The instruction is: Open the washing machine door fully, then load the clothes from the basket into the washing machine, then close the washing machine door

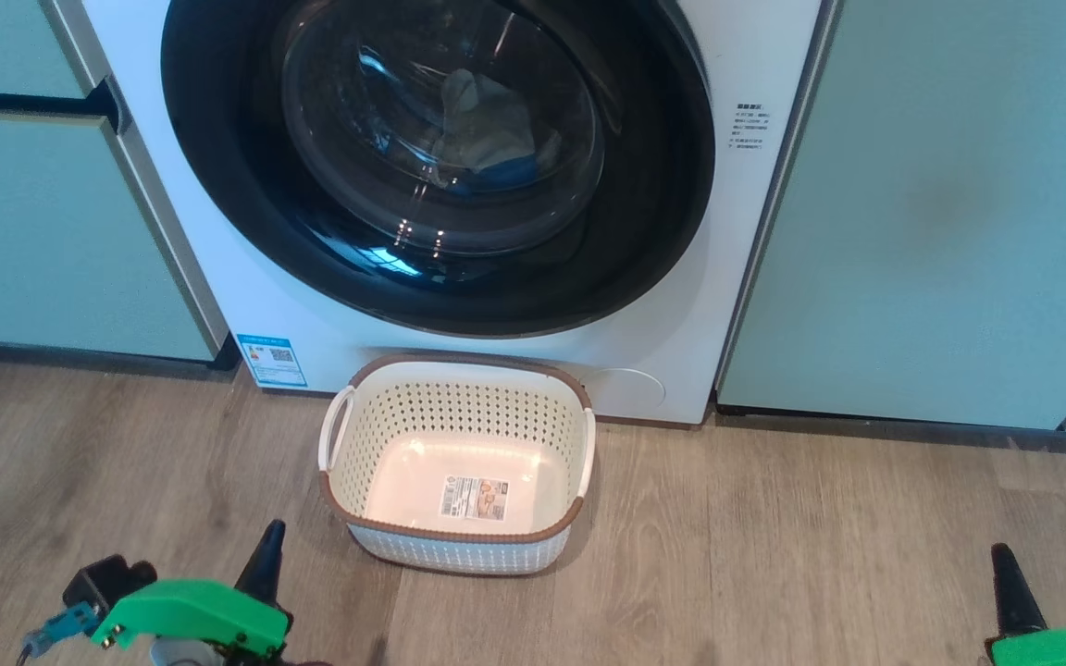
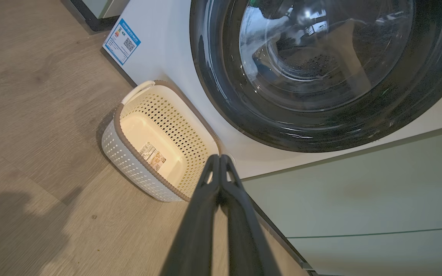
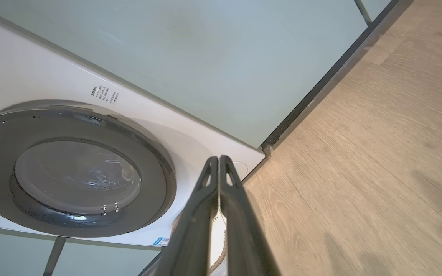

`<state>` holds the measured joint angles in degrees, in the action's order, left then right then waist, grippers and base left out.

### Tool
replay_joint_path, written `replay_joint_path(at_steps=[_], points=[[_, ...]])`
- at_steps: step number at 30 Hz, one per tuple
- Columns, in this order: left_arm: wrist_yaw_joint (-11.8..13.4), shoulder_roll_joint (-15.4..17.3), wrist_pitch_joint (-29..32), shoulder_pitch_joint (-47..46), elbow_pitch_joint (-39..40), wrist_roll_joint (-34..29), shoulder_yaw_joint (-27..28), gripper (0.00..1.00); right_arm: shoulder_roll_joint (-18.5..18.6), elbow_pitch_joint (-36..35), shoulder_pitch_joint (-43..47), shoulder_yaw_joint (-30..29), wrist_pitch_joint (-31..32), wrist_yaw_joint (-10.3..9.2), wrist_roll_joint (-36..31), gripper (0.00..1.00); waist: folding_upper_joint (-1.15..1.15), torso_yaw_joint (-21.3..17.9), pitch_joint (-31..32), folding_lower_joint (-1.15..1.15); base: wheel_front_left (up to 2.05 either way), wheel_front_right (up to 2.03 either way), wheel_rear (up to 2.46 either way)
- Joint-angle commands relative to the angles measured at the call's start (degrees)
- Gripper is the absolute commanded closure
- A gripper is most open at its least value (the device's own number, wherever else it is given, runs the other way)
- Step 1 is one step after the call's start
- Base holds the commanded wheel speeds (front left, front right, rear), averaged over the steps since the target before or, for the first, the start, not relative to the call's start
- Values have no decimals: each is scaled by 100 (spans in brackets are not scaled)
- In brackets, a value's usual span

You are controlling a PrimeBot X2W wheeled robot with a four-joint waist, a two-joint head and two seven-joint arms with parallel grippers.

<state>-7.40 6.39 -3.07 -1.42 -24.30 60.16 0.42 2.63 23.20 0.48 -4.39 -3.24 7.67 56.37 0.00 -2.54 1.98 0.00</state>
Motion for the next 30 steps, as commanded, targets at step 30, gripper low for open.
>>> replay_joint_path(at_steps=[30], points=[[-7, -167, 528, -408, 656, 1772, 418, 100, 22, -602, -514, -108, 534, -14, 1987, 100, 0, 138, -117, 0, 0, 0, 0]])
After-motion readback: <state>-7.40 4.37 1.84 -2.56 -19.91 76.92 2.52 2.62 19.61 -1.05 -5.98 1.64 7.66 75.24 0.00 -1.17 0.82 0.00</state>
